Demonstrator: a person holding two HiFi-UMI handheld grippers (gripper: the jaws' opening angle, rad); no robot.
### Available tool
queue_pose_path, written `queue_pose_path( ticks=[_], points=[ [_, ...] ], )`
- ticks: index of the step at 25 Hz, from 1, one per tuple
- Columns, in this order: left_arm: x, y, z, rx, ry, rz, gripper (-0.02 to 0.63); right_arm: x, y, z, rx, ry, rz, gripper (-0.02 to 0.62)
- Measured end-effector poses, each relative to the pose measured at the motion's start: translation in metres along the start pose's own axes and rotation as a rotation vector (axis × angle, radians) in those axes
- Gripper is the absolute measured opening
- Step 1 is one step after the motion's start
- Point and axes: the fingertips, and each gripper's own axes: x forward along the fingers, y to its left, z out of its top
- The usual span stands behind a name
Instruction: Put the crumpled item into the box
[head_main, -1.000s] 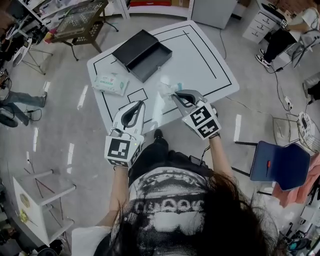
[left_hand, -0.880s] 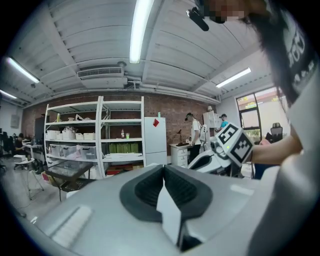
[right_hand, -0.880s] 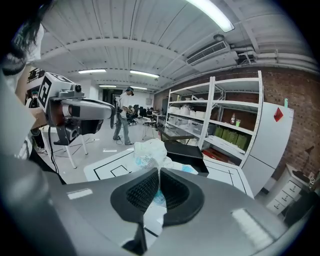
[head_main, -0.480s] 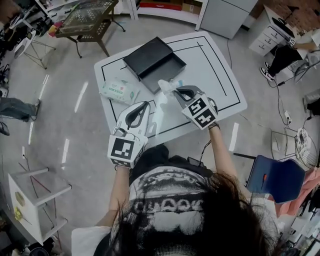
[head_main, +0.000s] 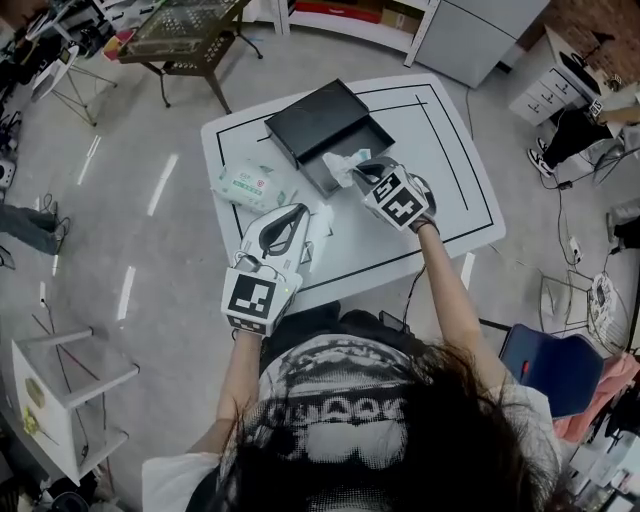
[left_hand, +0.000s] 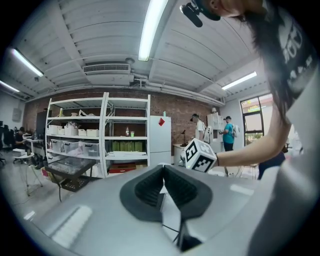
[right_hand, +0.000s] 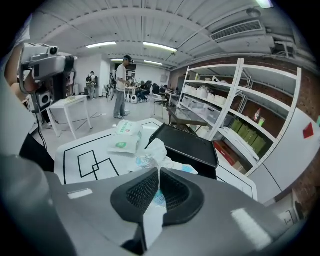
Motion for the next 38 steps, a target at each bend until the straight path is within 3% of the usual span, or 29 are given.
queue_pose_path(
  ticks=[17,32,38],
  points=[
    [0.007,0.031,-0.013,-0.027,0.000,-0.006,0.000,0.086,-0.028,-0.011,-0.191,0.234,0.078,0.018],
    [-0.003,0.054,-0.028,-0.052,0.014,0.037,0.000,0.133,-0.038,-0.023,-0.082,0.312,0.085,0.024],
    [-0.008,0.054,-0.032,-0.062,0.024,0.040,0.000,0.124,-0.038,-0.022,-0.030,0.299,0.076,0.076]
  ],
)
